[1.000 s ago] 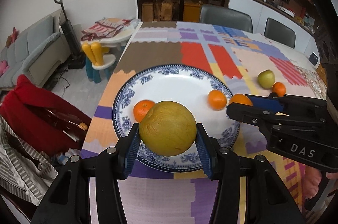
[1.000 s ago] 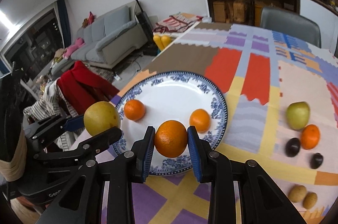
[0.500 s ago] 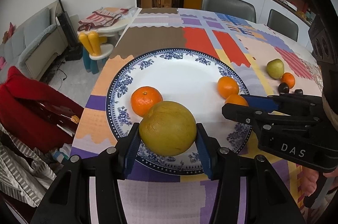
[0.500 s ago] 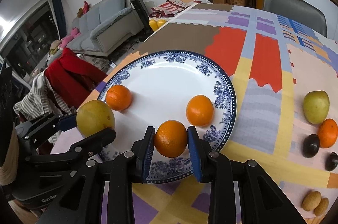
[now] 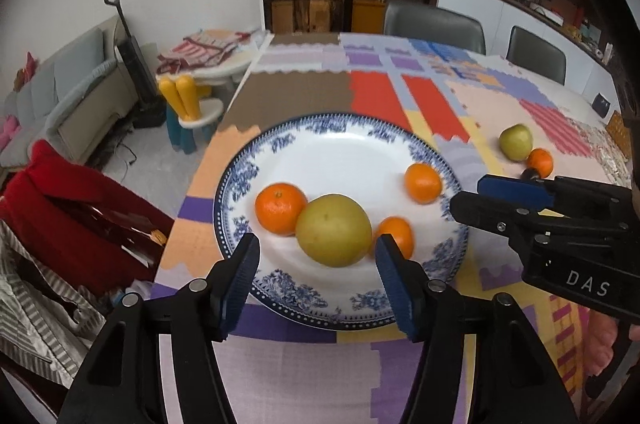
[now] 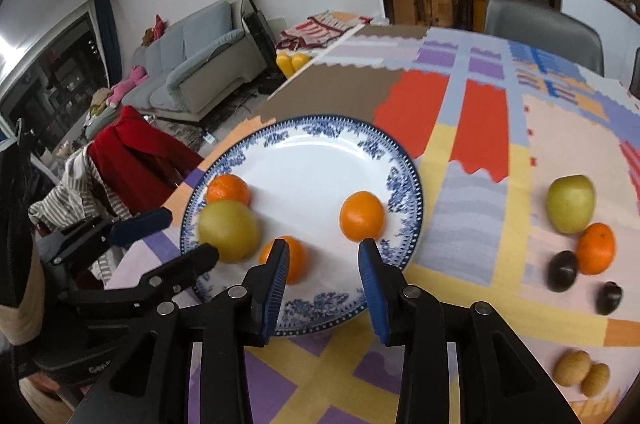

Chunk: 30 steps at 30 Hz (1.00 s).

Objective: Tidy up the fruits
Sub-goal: 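Move both open tools back toward the plums and pear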

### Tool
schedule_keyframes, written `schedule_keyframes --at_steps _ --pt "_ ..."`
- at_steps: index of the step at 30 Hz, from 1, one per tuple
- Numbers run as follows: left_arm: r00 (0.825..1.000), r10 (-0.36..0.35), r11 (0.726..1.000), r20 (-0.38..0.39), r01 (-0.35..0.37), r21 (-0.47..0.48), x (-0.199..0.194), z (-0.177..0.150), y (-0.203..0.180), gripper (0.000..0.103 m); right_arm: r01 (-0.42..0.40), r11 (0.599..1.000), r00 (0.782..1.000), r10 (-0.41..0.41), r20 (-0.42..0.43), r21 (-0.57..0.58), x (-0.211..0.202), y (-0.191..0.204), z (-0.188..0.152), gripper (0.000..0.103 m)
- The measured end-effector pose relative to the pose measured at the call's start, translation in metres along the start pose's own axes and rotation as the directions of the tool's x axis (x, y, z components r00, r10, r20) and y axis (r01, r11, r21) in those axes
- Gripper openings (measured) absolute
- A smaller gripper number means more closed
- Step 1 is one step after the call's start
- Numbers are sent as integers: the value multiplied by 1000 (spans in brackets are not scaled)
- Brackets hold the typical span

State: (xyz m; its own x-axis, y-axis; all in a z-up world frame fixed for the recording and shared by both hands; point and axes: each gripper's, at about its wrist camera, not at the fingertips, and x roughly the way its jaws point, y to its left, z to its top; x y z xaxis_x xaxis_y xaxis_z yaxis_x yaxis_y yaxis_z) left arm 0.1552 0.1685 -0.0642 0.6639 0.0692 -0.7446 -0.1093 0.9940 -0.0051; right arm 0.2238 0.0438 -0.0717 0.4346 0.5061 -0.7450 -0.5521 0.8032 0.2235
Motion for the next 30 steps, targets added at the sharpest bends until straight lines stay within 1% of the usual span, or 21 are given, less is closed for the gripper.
schedule_keyframes --at_steps 4,5,6,10,14,16,19,23,30 --pt "999 3 1000 32 -3 7 -15 3 -6 63 11 1000 999 -11 38 -8 -21 2 0 37" --pt "999 2 1000 44 -2 9 -21 3 -9 63 17 1000 999 -17 49 -10 -28 2 0 40" --pt "999 1 1000 51 -2 11 -24 4 -11 64 24 1000 998 -23 60 -11 -33 2 -1 44" --pt "997 -7 1000 83 5 22 -41 6 -21 65 52 999 992 -50 112 -14 -59 1 -3 46" --pt "993 -18 999 114 13 45 -56 10 -36 68 75 997 986 -76 151 11 -82 -6 -7 53" --pt "992 -26 998 124 19 55 -61 11 -44 68 88 996 982 -90 166 23 -92 -10 -9 53" --pt "989 -43 996 142 33 78 -69 14 -59 72 112 993 976 -118 185 44 -108 -19 -12 54" --pt "985 -69 993 157 54 102 -75 18 -78 74 148 985 967 -162 194 85 -127 -37 -17 54" --pt "976 -147 984 158 128 125 -75 29 -111 76 193 969 953 -222 208 153 -153 -66 -29 54"
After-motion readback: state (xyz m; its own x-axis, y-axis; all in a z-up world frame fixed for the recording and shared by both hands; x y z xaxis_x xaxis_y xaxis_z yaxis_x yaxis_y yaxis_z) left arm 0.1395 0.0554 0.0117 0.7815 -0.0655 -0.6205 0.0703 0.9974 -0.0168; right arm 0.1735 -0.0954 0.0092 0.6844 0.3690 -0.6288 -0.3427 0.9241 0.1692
